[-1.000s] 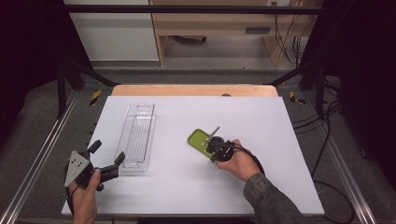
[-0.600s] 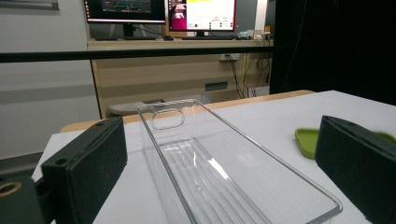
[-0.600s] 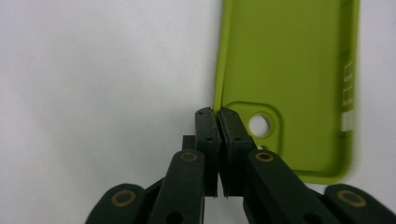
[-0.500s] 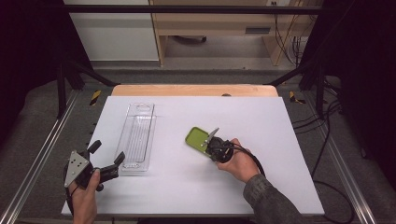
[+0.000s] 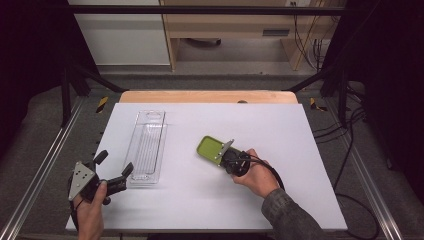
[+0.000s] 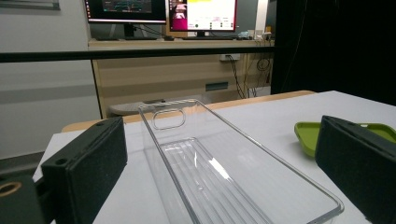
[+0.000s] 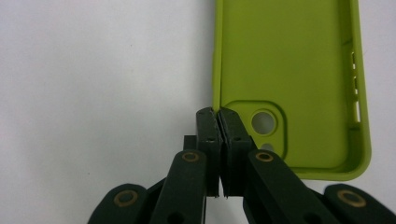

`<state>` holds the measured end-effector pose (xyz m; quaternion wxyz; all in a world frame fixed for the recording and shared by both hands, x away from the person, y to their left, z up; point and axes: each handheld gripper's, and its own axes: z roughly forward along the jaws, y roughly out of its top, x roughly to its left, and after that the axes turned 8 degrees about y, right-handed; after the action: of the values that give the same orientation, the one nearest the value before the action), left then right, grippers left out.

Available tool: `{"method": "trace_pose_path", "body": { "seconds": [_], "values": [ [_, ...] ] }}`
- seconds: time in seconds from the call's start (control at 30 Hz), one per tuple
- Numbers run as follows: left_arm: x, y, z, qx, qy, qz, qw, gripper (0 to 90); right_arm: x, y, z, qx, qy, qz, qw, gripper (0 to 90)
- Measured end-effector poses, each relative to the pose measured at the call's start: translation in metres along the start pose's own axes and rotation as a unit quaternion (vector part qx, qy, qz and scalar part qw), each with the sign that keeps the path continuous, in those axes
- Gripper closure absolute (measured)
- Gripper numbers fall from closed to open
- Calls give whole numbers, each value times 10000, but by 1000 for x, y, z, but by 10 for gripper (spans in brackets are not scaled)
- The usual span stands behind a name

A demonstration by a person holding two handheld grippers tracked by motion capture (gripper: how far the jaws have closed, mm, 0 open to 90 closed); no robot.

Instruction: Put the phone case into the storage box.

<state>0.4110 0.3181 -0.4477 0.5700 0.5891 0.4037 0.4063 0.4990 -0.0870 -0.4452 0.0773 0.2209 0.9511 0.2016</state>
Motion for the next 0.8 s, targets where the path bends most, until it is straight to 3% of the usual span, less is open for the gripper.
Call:
{"method": "trace_pose_path", "body": {
  "seconds": [0.13, 0.17, 0.23, 0.77, 0.8],
  "values": [
    [0, 0, 0, -2, -9, 15, 10000, 21, 3, -2, -4, -54, -72, -65, 9999, 880],
    [0, 0, -2, 88, 165, -3, 9998, 21, 4, -3, -5, -55, -85, -69, 9999, 881],
    [0, 0, -2, 95, 169, -6, 9998, 21, 6, -4, -7, -83, -135, -131, 9998, 880],
    [-1, 0, -2, 141, 165, 52, 9998, 21, 19, -15, -21, -290, -309, -322, 9986, 880],
    [-2, 0, -1, 86, 50, 80, 9999, 21, 20, -16, -22, -324, -308, -323, 9985, 881]
  ]
}}
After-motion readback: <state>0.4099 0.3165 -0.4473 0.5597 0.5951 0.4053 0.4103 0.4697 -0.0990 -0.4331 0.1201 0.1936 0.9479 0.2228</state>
